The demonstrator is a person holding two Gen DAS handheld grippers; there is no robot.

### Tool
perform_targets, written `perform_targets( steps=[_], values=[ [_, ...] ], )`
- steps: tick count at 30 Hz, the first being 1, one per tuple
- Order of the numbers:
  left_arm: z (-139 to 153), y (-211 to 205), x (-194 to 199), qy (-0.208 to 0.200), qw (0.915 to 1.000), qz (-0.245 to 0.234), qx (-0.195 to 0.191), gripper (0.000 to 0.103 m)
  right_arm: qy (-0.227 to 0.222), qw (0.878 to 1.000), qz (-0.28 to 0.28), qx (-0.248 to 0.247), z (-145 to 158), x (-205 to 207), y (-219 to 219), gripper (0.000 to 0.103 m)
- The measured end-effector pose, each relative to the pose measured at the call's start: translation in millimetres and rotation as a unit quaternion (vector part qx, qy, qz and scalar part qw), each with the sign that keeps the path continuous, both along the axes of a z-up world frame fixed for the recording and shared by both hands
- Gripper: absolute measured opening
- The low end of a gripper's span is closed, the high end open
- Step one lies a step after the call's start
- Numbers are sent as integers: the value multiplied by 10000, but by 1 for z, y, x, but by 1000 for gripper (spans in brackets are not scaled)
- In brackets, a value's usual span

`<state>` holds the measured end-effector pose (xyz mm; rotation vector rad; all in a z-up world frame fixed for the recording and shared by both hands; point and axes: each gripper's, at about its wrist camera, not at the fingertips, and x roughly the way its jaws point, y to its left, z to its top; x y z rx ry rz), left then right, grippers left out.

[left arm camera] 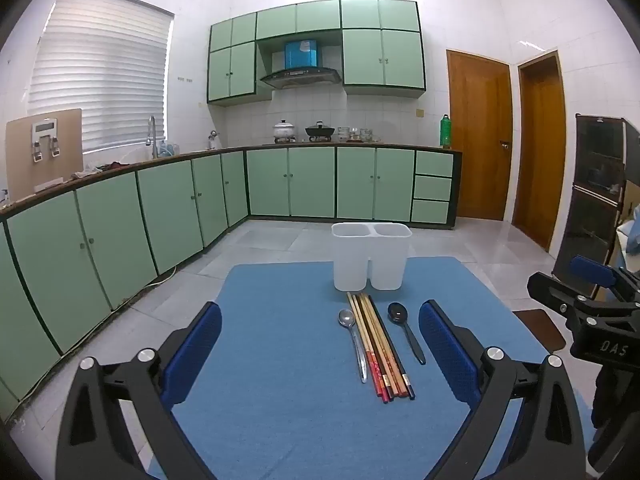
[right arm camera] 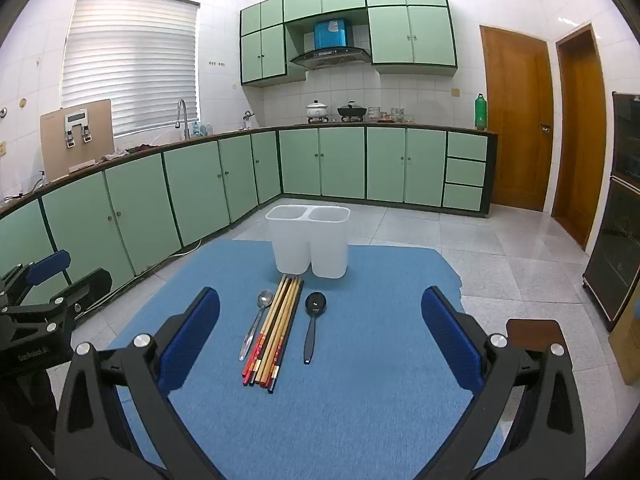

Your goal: Organize utensils

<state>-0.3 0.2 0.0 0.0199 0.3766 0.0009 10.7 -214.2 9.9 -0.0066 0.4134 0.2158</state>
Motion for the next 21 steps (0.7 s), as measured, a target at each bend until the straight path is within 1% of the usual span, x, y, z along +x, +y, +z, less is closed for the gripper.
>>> perform_targets(
  steps=[17,18,21],
  values=[
    [-5,0,1,-8,10000,29,-10,97,14,10000,0,37,0,0,0,98],
    [2,2,-4,-9,10000,42,-32,97,9,10000,-4,33,0,0,-1,98],
    [2,3,-5,-5,10000,39,-28,97,14,10000,-3,45,0,0,0,98]
  ],
)
